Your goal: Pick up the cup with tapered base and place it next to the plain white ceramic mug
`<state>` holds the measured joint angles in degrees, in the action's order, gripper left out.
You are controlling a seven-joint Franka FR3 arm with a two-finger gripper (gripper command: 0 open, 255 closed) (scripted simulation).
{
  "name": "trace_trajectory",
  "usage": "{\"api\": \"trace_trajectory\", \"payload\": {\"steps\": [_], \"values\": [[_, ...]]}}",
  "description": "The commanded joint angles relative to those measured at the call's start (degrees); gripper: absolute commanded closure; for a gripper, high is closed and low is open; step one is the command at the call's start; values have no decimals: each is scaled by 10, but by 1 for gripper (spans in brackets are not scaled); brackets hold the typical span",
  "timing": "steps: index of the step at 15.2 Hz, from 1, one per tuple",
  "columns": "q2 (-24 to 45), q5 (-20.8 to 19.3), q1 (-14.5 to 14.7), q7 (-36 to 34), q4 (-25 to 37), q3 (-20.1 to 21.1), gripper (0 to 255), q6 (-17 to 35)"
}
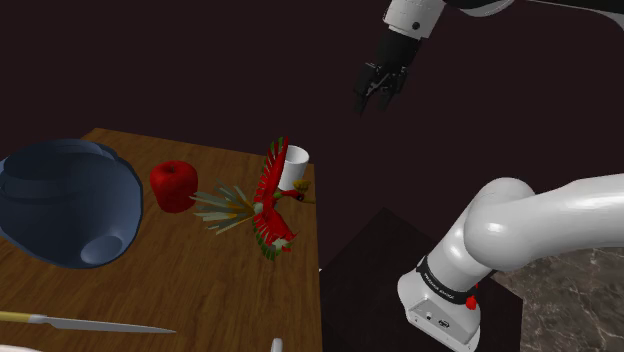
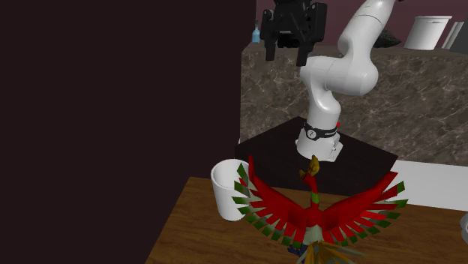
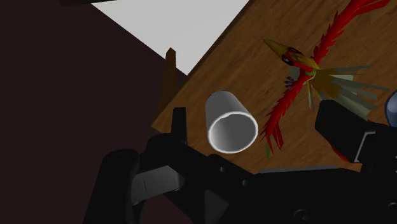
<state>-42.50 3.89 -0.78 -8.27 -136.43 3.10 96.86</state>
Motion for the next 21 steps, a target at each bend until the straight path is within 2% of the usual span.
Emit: {"api": "trace_trajectory", "payload": {"steps": [1,11,21], "values": [[0,0,0,0,0,0,0,0],[188,12,-6,31,-1,-18,0,162],[404,40,-7,67,73,-31,0,277]]}}
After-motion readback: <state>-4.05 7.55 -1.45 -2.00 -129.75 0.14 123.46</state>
